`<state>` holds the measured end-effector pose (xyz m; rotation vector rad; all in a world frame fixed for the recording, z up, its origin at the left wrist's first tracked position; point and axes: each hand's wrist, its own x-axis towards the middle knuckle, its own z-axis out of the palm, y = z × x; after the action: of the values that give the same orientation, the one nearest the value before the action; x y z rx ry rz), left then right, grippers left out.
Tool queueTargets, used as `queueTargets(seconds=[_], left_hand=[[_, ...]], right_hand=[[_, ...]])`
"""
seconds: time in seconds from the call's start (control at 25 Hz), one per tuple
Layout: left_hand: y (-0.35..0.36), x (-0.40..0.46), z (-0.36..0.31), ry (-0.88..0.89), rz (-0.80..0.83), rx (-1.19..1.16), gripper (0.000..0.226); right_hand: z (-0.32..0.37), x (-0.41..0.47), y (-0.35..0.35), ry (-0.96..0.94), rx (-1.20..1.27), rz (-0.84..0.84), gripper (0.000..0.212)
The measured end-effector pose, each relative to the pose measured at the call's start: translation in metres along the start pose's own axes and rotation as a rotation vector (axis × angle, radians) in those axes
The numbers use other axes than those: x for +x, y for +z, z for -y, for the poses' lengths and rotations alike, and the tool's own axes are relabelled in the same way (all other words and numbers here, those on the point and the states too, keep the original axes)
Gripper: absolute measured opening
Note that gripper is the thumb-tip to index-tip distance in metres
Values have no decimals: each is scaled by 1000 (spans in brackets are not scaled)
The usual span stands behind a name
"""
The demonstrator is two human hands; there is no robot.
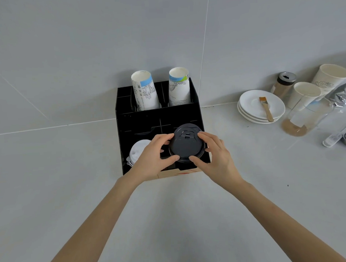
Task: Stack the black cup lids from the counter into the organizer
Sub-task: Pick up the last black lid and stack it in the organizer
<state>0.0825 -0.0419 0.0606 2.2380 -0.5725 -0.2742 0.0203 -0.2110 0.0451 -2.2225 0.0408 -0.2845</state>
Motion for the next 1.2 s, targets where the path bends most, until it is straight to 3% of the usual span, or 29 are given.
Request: queueTargets(seconds=[0.32,0.72,1.2], left_hand=[[-3,41,-9,8,87,19,70],[-1,66,-7,29,126,-46,66],[9,74,13,49,207,41,66]], right_hand=[[-4,15,9,-1,-47,-37,54],[-12,33,5,13,-55,-114,47],[-27,37,19,32,-115,-59,46]])
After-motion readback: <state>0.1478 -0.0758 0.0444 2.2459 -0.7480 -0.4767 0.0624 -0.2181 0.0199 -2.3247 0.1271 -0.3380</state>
